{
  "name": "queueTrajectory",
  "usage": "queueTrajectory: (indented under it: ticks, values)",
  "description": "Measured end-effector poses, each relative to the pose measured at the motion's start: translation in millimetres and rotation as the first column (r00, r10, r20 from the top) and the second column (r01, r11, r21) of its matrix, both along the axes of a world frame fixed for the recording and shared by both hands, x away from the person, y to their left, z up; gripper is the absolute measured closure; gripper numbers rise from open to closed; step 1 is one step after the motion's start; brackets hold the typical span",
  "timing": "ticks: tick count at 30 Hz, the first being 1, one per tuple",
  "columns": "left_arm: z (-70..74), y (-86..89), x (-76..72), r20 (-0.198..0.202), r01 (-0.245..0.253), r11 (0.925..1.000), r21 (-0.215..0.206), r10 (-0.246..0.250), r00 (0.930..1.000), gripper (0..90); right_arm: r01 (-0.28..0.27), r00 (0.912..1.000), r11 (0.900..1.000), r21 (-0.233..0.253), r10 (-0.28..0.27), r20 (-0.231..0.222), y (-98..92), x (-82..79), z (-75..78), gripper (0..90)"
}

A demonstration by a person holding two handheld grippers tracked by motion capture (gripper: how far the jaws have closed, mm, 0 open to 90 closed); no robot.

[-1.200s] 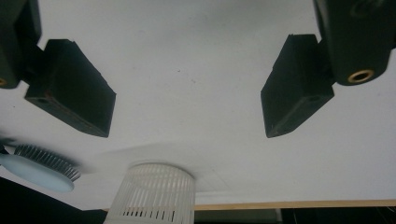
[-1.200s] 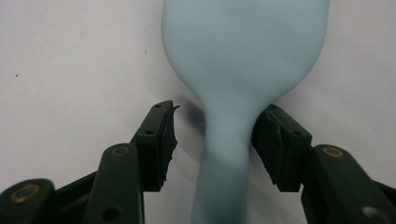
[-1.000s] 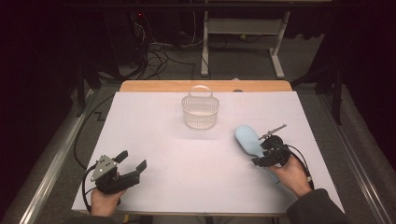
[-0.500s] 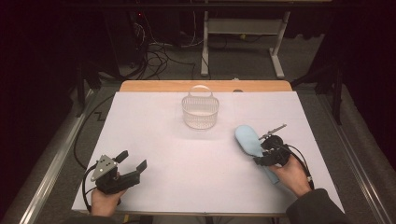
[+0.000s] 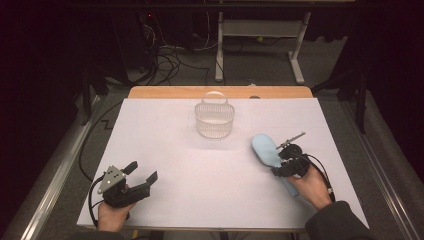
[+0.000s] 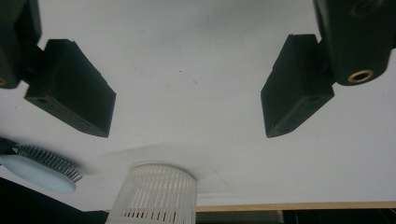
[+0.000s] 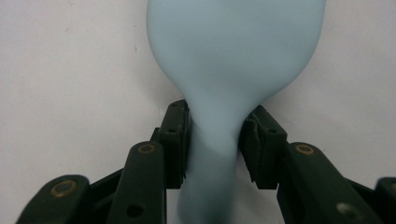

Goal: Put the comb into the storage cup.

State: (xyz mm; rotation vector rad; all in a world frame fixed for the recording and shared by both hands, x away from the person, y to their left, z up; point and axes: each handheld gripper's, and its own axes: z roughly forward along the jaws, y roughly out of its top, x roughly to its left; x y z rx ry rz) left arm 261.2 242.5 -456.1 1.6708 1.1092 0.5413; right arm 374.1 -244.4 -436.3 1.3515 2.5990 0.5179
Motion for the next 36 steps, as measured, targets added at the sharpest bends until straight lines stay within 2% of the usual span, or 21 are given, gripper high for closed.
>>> queueTrajectory:
  ticks: [16, 27, 36]
  values:
    - [0.2, -0.1, -0.1, -0.002, 0.001, 1.0000, 0.001, -0.001, 1.0000, 17.1, 0.015, 0.9999, 1.000, 0.001, -0.015, -0.005, -0.7, 1.7, 0.0, 68.5]
    - [0.5, -1.1, -0.8, 0.000, 0.002, 0.9999, 0.011, -0.002, 1.0000, 17.1, -0.011, 0.9996, 0.999, -0.033, 0.011, 0.025, 1.9, -0.5, -0.2, 69.9]
    - [0.4, -1.7, -1.3, 0.001, 0.003, 0.9999, 0.015, -0.003, 1.0000, 17.1, -0.021, 0.9985, 0.999, -0.037, 0.022, 0.049, 1.2, -2.3, -0.3, 70.3]
